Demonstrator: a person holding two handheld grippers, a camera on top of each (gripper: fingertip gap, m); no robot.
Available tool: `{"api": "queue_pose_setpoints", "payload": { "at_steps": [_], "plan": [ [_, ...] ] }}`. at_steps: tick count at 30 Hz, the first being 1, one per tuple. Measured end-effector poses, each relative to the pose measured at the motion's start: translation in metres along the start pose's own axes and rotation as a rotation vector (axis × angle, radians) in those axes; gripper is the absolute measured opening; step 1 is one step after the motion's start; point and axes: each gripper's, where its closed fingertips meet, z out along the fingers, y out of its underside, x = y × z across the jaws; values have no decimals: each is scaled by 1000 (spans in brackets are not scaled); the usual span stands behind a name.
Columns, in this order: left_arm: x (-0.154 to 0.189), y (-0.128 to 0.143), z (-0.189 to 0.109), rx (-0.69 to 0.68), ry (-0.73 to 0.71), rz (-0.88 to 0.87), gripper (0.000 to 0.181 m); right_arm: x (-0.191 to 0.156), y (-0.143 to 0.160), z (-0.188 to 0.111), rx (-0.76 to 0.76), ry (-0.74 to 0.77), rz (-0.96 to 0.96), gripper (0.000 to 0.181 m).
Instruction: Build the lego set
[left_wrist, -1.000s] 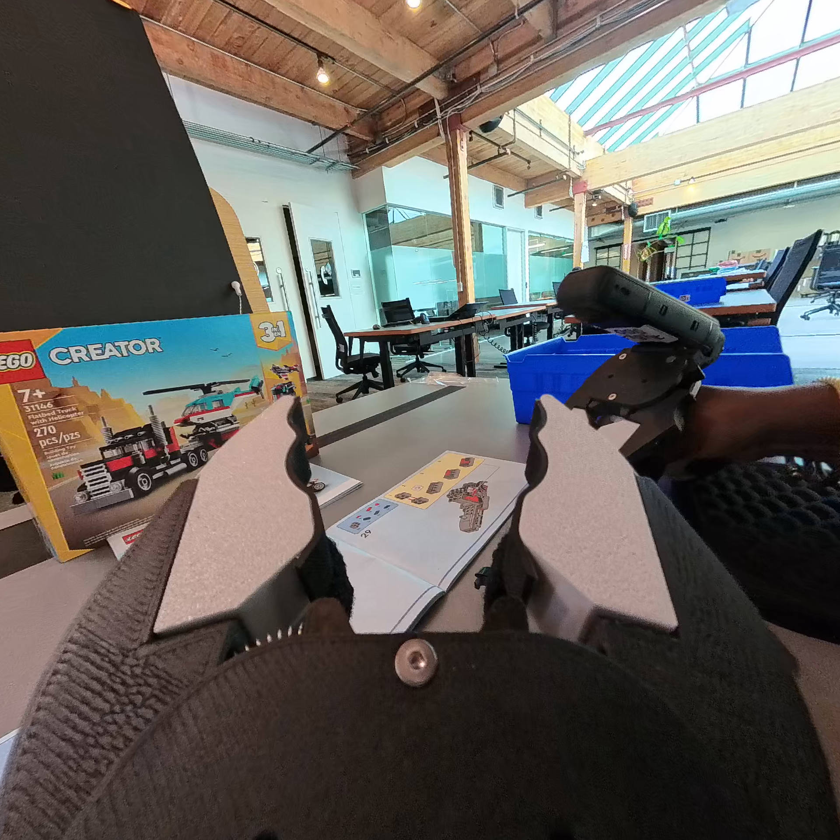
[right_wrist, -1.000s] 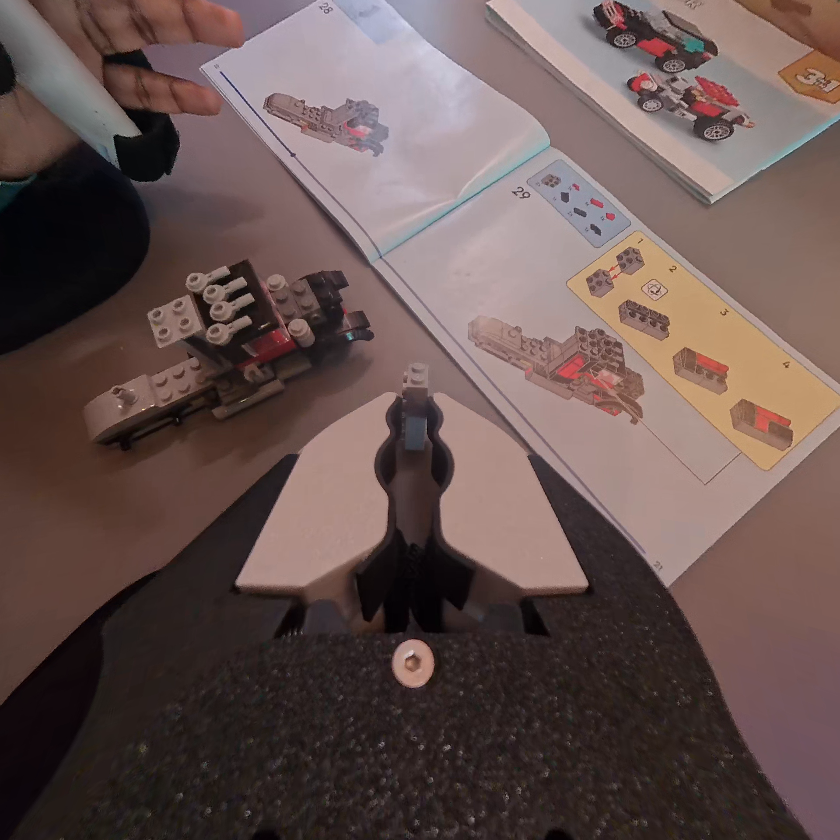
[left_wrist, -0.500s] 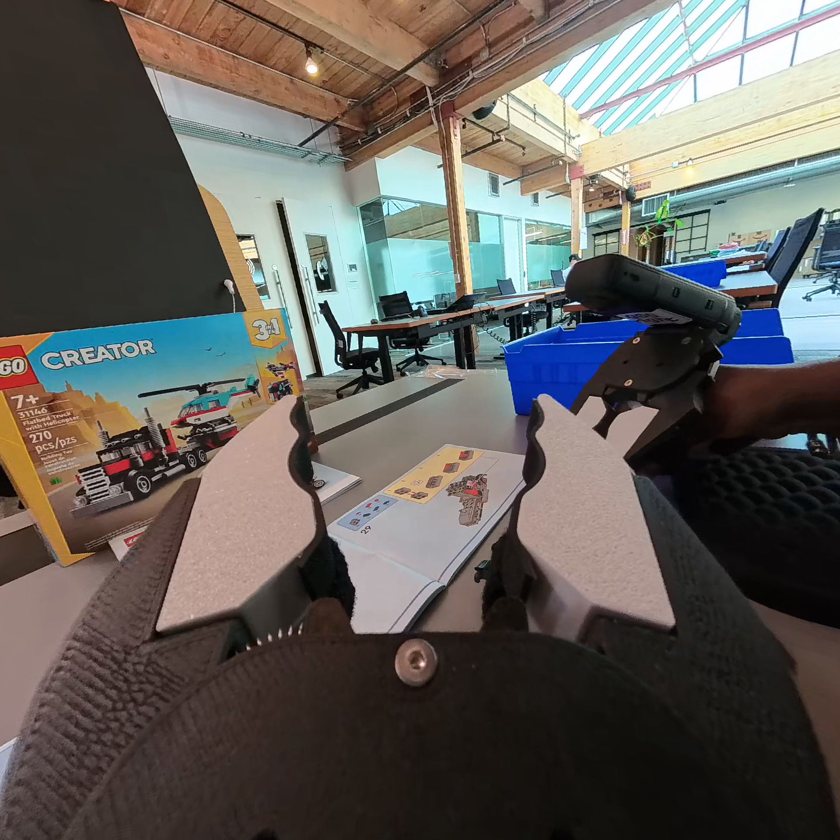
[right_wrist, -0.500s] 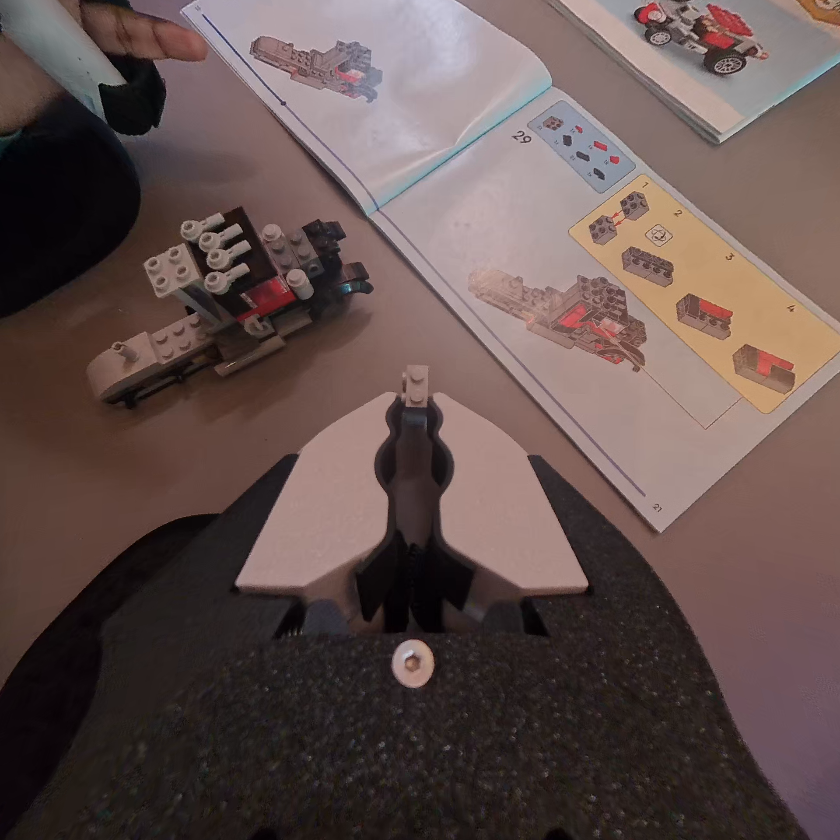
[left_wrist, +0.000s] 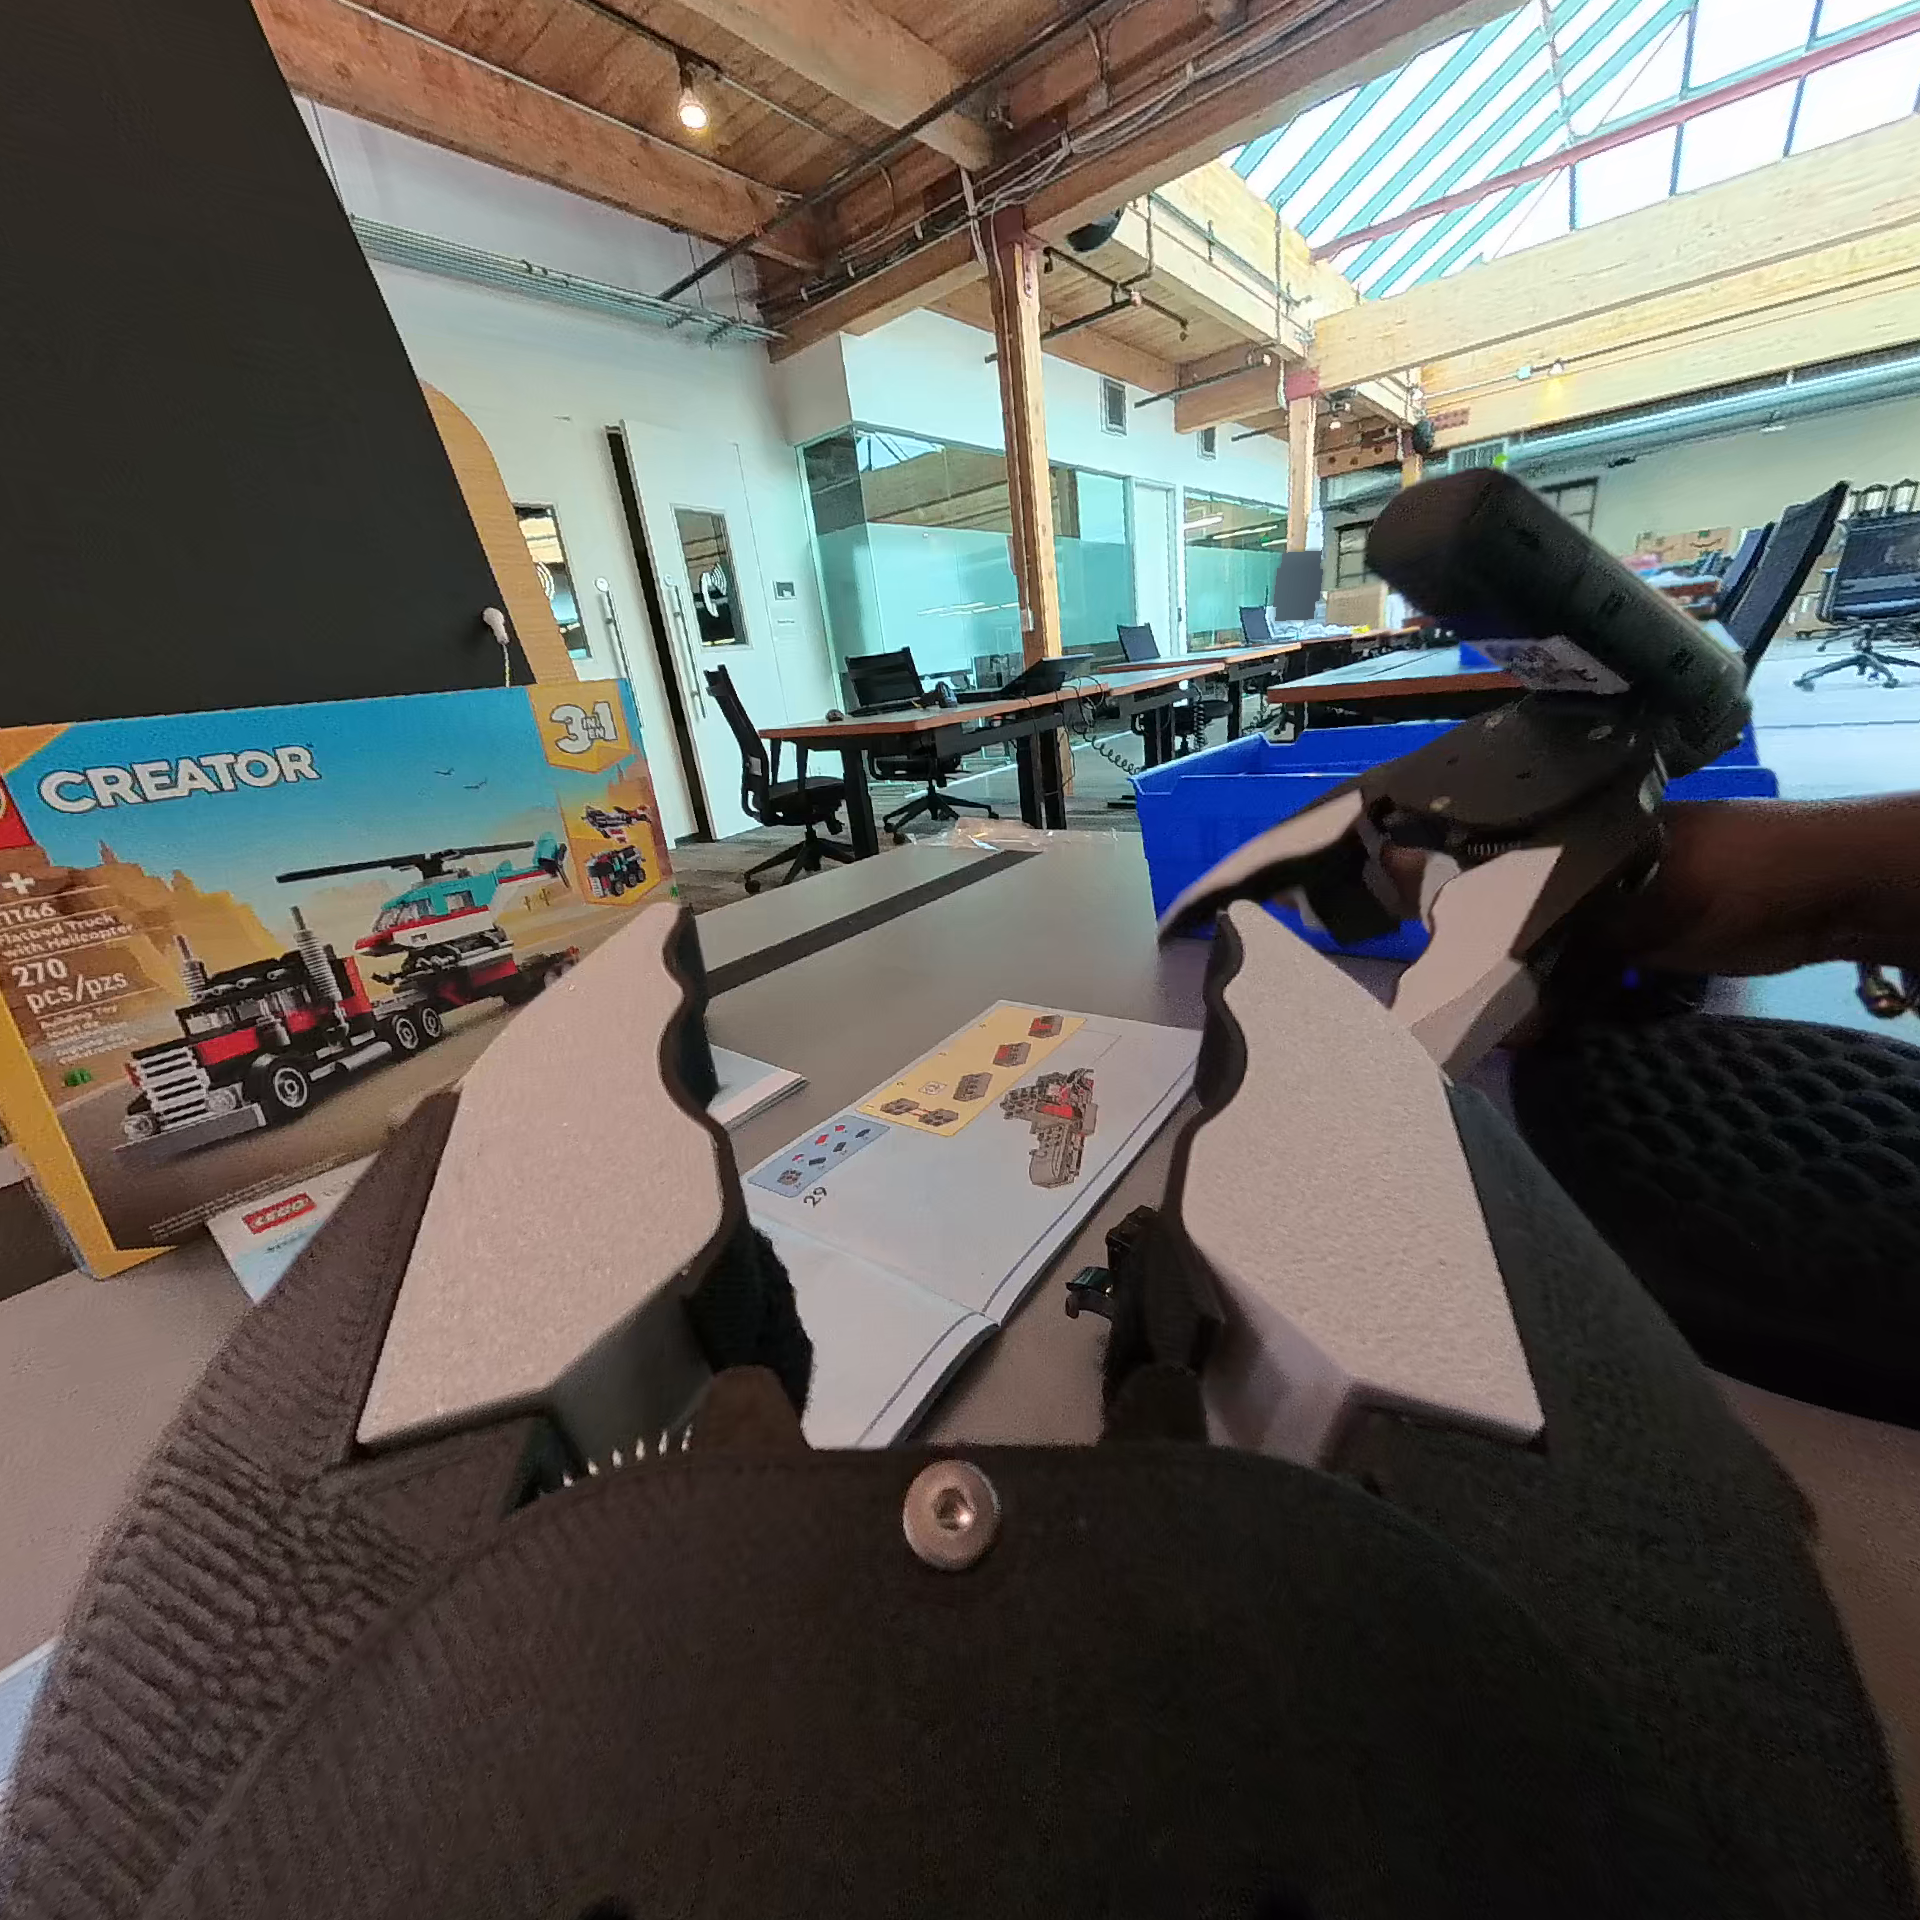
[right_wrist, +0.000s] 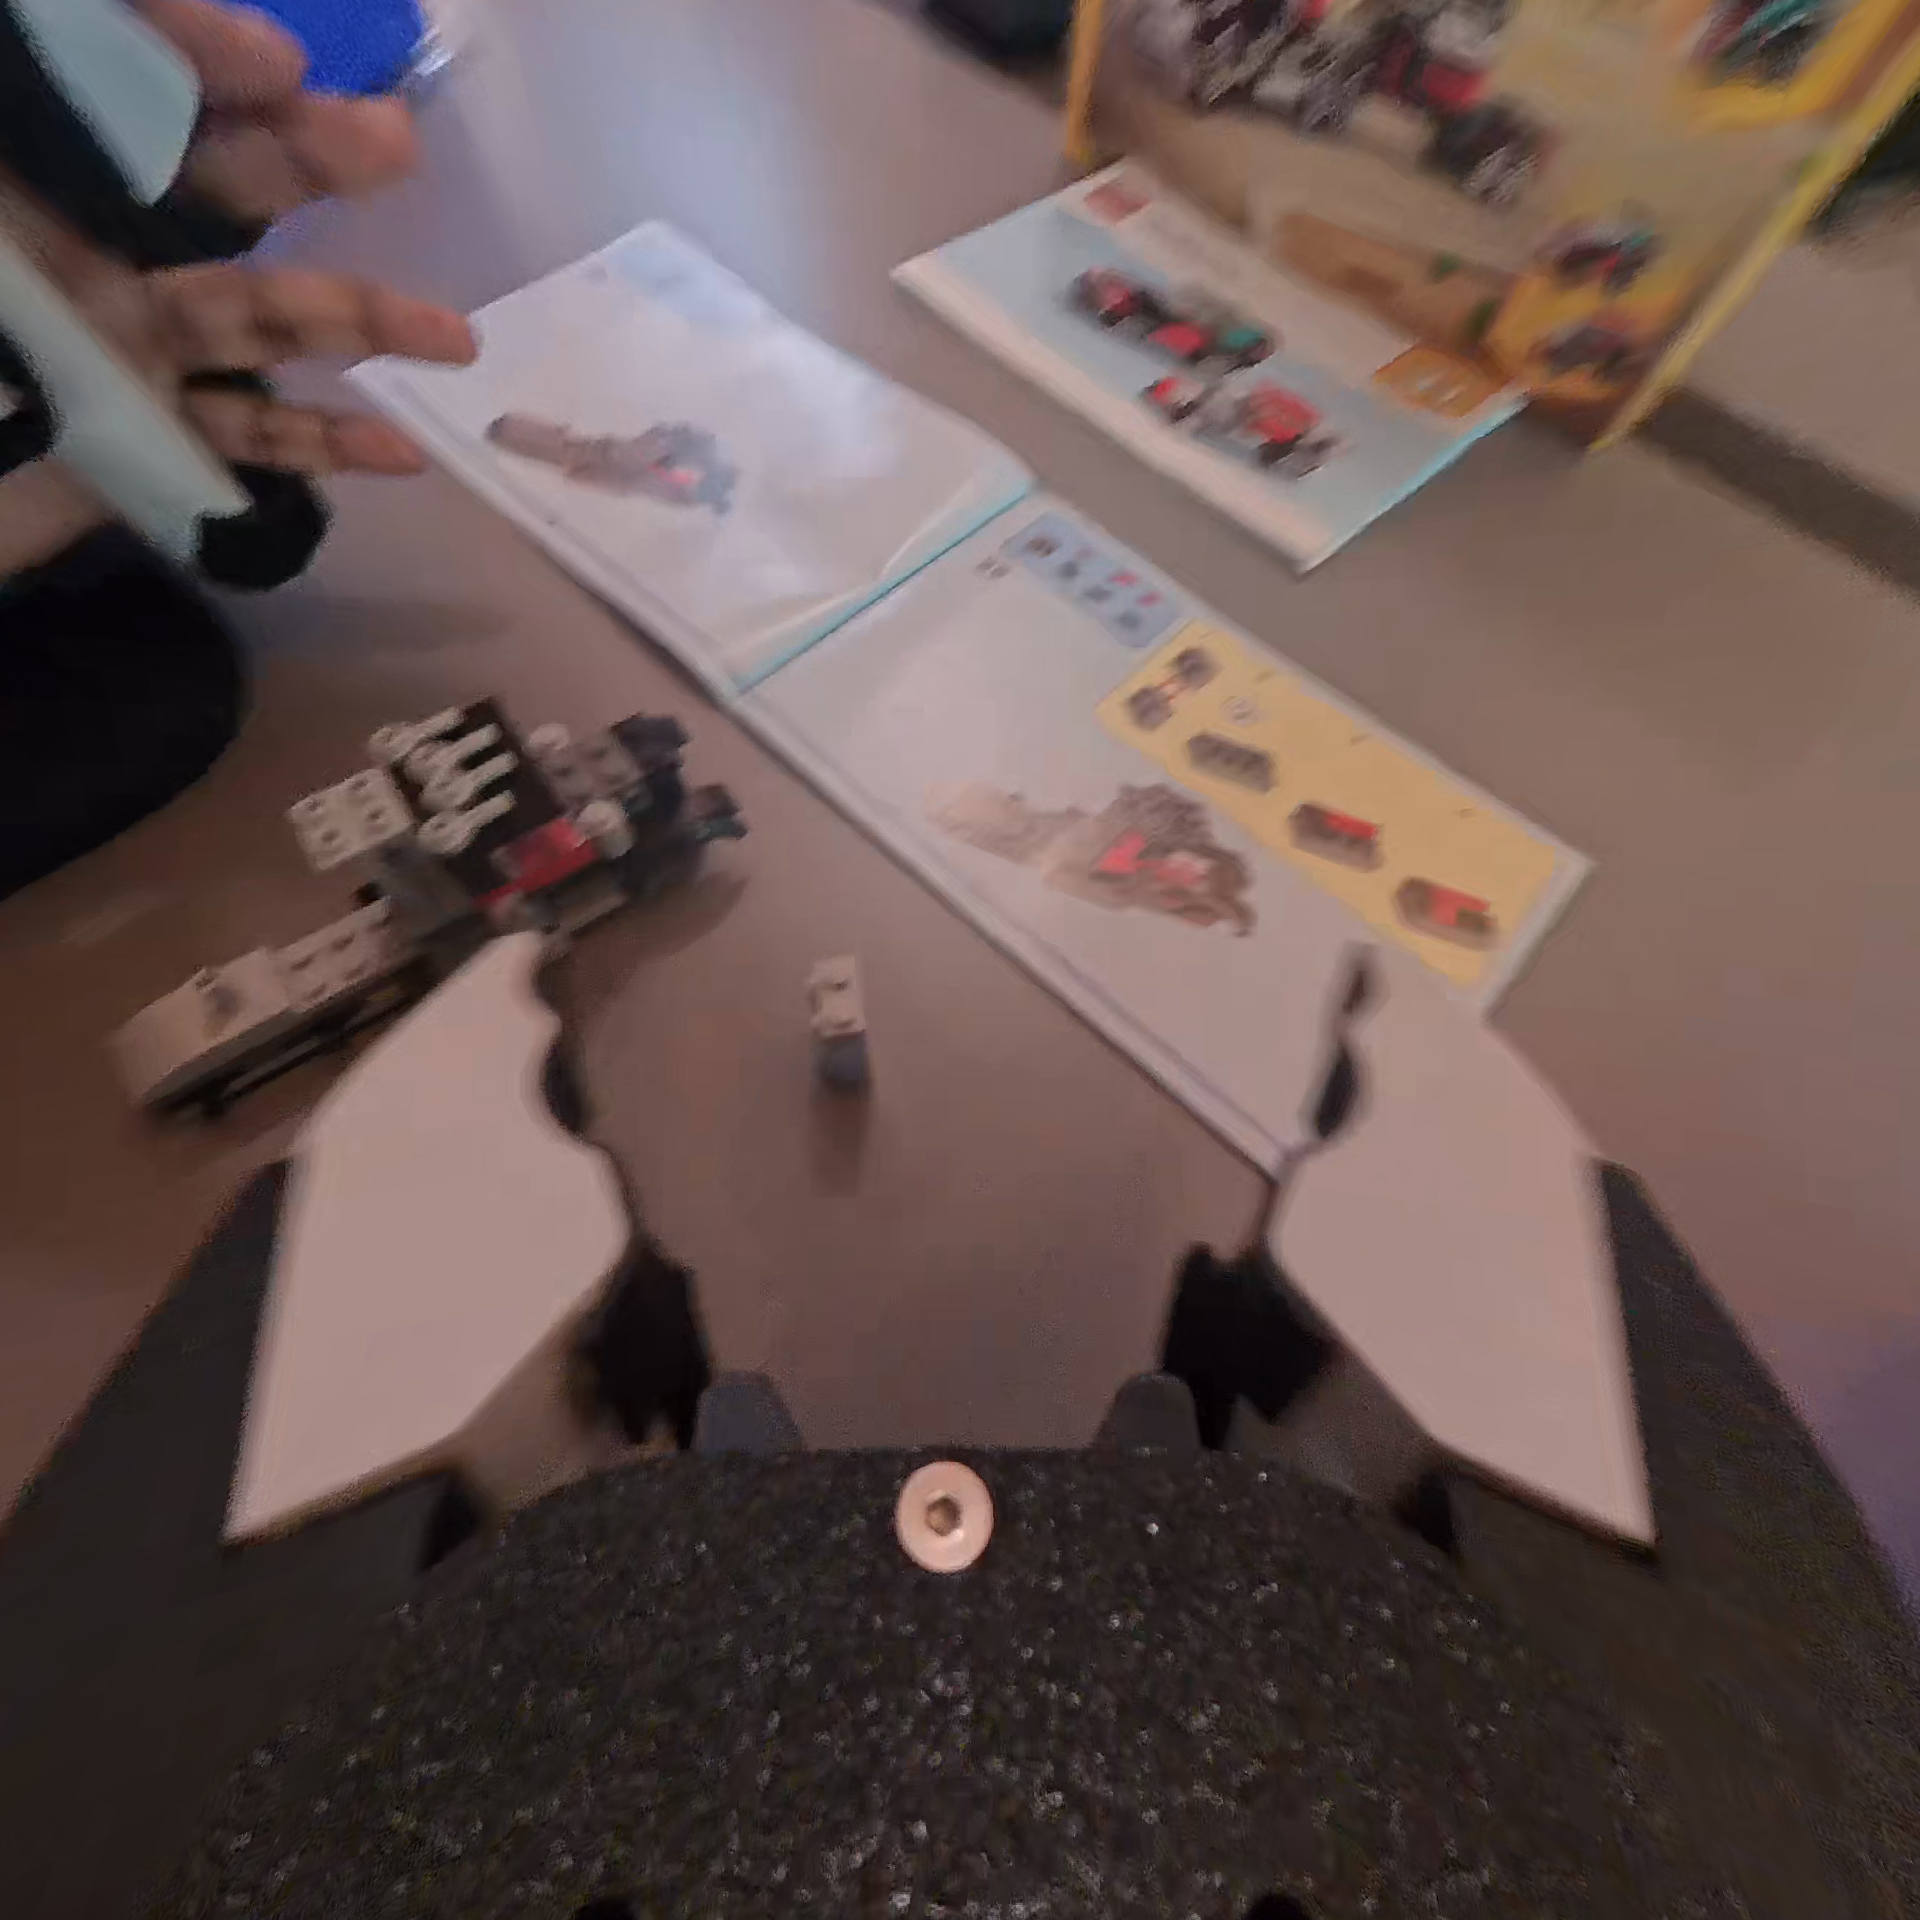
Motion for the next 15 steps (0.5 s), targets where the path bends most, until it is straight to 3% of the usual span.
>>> {"api": "queue_pose_setpoints", "payload": {
  "at_steps": [1, 7, 11, 15],
  "plan": [
    [0, 1, 0, -9, 4, -5, 92, 7, -4, -2, 16, 52, -19, 148],
    [1, 3, 1, -13, 4, 4, 92, 28, -40, -26, 114, 172, -192, 148],
    [1, 0, 1, -1, 4, 4, 92, 32, -30, -42, -129, 100, -83, 148],
    [1, -1, 0, 1, 1, 9, 92, 22, -4, -63, -423, -22, -188, 149]
  ]
}}
